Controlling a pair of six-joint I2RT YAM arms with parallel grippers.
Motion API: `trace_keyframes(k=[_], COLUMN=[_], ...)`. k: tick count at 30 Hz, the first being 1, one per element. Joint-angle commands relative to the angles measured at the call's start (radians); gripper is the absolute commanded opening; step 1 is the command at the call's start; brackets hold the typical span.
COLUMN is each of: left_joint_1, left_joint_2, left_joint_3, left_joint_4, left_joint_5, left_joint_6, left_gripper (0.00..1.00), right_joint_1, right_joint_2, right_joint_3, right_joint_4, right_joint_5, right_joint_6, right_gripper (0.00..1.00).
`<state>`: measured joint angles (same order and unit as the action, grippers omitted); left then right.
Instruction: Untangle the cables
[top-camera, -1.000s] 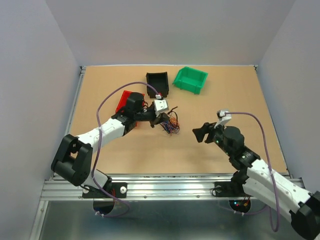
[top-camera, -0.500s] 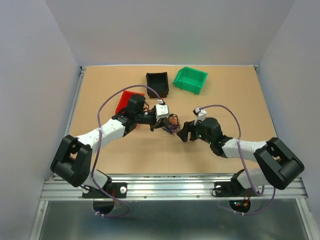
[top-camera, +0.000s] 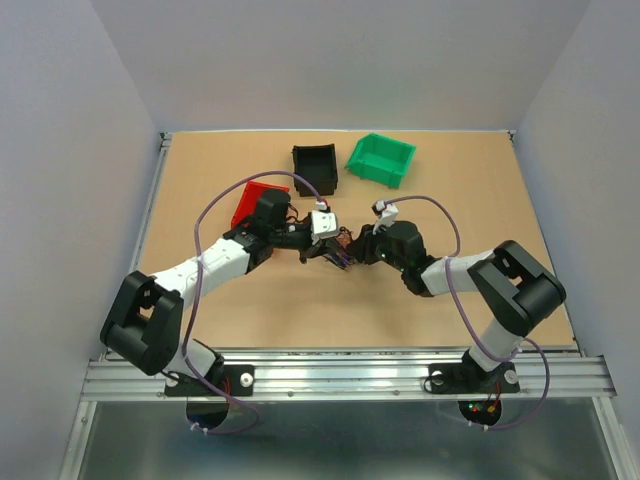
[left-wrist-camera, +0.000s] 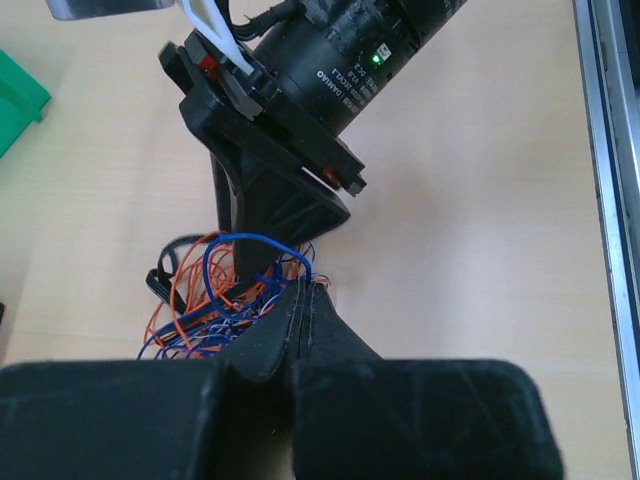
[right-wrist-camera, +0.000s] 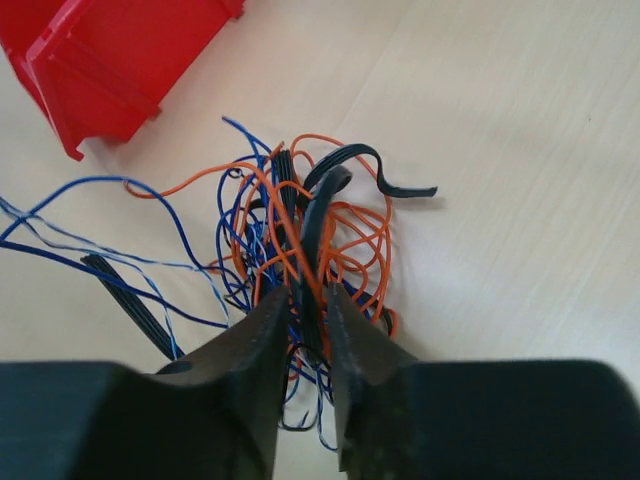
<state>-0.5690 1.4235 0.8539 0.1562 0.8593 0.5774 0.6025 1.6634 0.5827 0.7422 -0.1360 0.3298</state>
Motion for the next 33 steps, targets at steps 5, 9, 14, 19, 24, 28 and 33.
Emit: trace_keyframes(k=[5, 9, 14, 19, 24, 28, 33], left_joint_1=[-0.005, -0.008, -0.1, -0.195, -0.233, -0.255, -0.29], left_joint_2=[-0.142, -0.219, -0.288, -0.32, -0.362, -0.341, -0.314], left_joint_3=[-0.075, -0.148, -0.197, -0.251, -0.315, -0.325, -0.338], left_joint_4=[0.184, 0.256, 0.258, 0.302, 0.393, 0.456, 0.531], left_joint_5=[-0.123, -0.147, -0.193, -0.272, -0.324, -0.41, -0.511], left_joint_6=[-0.069, -0.065, 0.012, 0.053, 0.07, 0.062, 0.055], left_gripper=[0.61, 0.68, 0.68, 0.67, 0.69, 0.71, 0.74], right_joint_1=[-0.001, -0.001, 0.0, -0.001, -0.001, -0.001, -0.001], right_joint_2=[-0.166, -0.311, -0.462, -0.58, -0.665, -0.683, -0.68], right_joint_3=[-0.065, -0.136, -0.146, -0.13, -0.13, -0.119, -0.135], right_joint_4=[0.109, 0.112, 0.079, -0.01, -0.052, -0.082, -0.083], right_joint_5=[-0.013, -0.03, -0.062, -0.011, -0.025, -0.033, -0.016], right_joint_6=[0.006, 0.037, 0.109, 0.172, 0.196, 0.198, 0.213], right_gripper=[0.08, 0.02, 0.0, 0.0, 0.01, 0.0, 0.01])
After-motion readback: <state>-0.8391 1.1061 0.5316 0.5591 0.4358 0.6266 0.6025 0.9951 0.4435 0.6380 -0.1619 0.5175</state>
